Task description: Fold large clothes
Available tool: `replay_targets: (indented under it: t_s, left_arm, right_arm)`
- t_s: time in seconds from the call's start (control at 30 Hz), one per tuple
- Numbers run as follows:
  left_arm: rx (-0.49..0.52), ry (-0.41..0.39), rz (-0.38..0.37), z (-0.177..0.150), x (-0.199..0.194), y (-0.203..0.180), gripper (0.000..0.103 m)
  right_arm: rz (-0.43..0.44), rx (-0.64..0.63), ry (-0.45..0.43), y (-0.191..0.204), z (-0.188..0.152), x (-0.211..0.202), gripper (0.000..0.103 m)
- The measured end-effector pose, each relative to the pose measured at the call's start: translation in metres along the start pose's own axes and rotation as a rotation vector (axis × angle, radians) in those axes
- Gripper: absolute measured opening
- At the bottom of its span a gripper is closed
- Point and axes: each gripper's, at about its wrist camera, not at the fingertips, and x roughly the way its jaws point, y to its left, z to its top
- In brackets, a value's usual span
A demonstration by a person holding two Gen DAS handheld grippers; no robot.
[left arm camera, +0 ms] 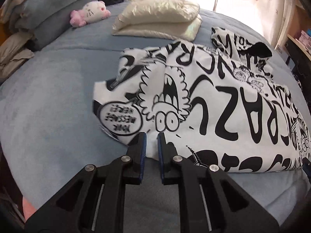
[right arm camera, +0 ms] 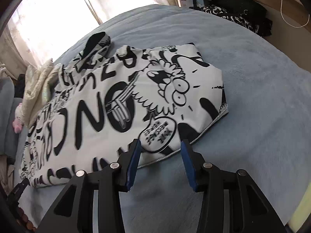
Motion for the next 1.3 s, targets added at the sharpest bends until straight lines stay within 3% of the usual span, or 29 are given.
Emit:
replay_targets:
  t_s: [0.23,0.5,0.77,1.0,1.17,1.3]
  left_arm:
    - [0.031,-0.041,-0.024,-0.001,-0.033,-0.001,0.009]
    - [0.010,-0.036,-0.088,0.004,-0.060,0.004,0.009]
    - [0.071,-0.056,-0.136,0.048,-0.072,-0.015,0.009]
    - [0.197,-0.033,-0.168,0.138,-0.051,-0.076,0.010]
    - [0.251,0.002,-0.177,0.212,-0.003,-0.133,0.011]
    - [0.234,0.072,-0.201,0.266,0.053,-0.174,0.012]
  right_arm:
    - [0.031,-0.047,-0.050,0.022,-0.003,-0.033,0.043]
    - [0.083,-0.095,-0.060,0.043,-0.003,-0.063,0.043]
    - [0.121,-0.146,-0.048,0.063,0.026,-0.062,0.043]
    - [0.145,-0.247,-0.078,0.108,0.109,-0.056,0.043]
    - [0.159,-0.283,-0.075,0.150,0.197,-0.030,0.043]
    - [0.209,-0.261,-0.041,0.185,0.267,0.009,0.043]
